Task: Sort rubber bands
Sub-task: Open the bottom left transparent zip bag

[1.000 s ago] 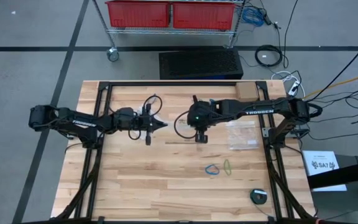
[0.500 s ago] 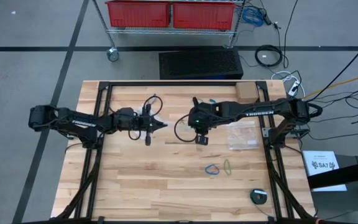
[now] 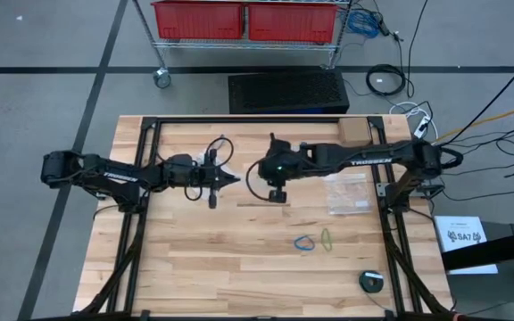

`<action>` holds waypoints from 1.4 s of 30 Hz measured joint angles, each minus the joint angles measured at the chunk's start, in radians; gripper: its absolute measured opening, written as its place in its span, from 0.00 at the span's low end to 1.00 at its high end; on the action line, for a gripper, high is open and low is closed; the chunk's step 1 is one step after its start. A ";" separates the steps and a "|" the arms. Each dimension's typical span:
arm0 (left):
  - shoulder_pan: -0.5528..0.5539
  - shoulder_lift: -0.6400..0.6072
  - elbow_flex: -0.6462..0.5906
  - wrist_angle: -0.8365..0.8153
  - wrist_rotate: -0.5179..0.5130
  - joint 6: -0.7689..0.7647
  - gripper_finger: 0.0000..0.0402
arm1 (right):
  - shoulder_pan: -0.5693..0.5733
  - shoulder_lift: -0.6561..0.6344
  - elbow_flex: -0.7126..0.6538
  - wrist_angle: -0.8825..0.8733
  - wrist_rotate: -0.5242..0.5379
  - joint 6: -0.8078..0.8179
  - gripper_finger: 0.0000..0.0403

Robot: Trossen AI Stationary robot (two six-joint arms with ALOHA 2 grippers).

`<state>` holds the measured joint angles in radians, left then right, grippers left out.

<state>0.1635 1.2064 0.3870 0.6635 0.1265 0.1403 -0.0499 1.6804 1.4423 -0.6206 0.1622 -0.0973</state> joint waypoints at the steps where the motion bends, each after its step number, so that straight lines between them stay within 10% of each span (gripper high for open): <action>1: 0.000 0.000 0.000 0.000 0.000 0.003 0.00 | 0.000 0.008 -0.001 0.021 -0.002 -0.003 0.11; 42: 0.000 0.001 0.000 -0.003 0.000 0.029 0.00 | 0.034 0.106 0.001 0.155 -0.004 0.033 0.00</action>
<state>0.1635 1.2072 0.3866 0.6605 0.1265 0.1696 -0.0158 1.7864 1.4429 -0.4658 0.1582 -0.0639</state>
